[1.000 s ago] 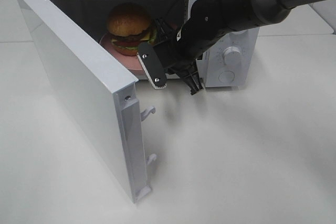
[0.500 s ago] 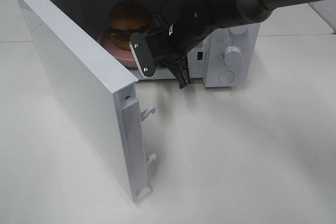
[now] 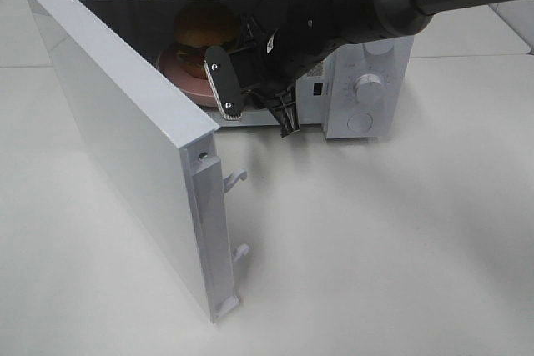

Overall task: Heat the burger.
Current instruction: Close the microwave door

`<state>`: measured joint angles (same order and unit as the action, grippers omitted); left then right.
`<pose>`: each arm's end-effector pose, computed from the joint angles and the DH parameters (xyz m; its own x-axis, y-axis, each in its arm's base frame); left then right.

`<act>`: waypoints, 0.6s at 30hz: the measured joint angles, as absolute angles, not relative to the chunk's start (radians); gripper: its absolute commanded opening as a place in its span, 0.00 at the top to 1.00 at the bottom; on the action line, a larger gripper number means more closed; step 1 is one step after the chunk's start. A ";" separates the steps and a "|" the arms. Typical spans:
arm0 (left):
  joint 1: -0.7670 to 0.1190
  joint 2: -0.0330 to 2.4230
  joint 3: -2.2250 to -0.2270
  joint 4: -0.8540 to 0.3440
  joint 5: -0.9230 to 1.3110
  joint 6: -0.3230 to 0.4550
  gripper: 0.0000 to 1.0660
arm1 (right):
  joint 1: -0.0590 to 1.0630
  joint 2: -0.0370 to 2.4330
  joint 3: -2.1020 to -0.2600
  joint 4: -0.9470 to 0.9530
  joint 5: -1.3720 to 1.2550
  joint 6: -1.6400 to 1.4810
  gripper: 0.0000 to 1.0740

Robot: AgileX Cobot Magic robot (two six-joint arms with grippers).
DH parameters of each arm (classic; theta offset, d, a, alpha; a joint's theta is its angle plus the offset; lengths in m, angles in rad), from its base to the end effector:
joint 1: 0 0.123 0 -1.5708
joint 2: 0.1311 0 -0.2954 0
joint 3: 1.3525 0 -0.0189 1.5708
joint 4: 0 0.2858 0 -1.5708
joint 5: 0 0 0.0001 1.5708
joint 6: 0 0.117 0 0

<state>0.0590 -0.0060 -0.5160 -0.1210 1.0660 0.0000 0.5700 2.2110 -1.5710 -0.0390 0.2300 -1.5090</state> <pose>0.0357 -0.0103 0.2878 -0.4389 -0.0844 -0.8946 0.0104 0.9950 -0.0990 0.4568 0.2916 0.1183 0.5200 -0.8541 -0.0106 -0.6062 -0.3603 -0.7090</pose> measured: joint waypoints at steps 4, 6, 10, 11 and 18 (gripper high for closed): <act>0.059 -0.006 -0.516 -0.121 1.066 0.000 0.17 | 0.570 2.211 -1.571 -0.039 0.230 -1.503 0.66; 0.059 -0.006 -0.516 -0.121 1.066 0.000 0.17 | 0.571 2.211 -1.571 -0.039 0.232 -1.497 0.63; 0.059 -0.006 -0.516 -0.121 1.066 0.000 0.17 | 0.571 2.211 -1.571 -0.038 0.246 -1.491 0.57; 0.059 -0.006 -0.516 -0.121 1.066 0.000 0.17 | 0.573 2.211 -1.571 -0.038 0.258 -1.482 0.52; 0.059 -0.006 -0.516 -0.121 1.066 0.000 0.17 | 0.581 2.199 -1.571 -0.038 0.258 -1.435 0.41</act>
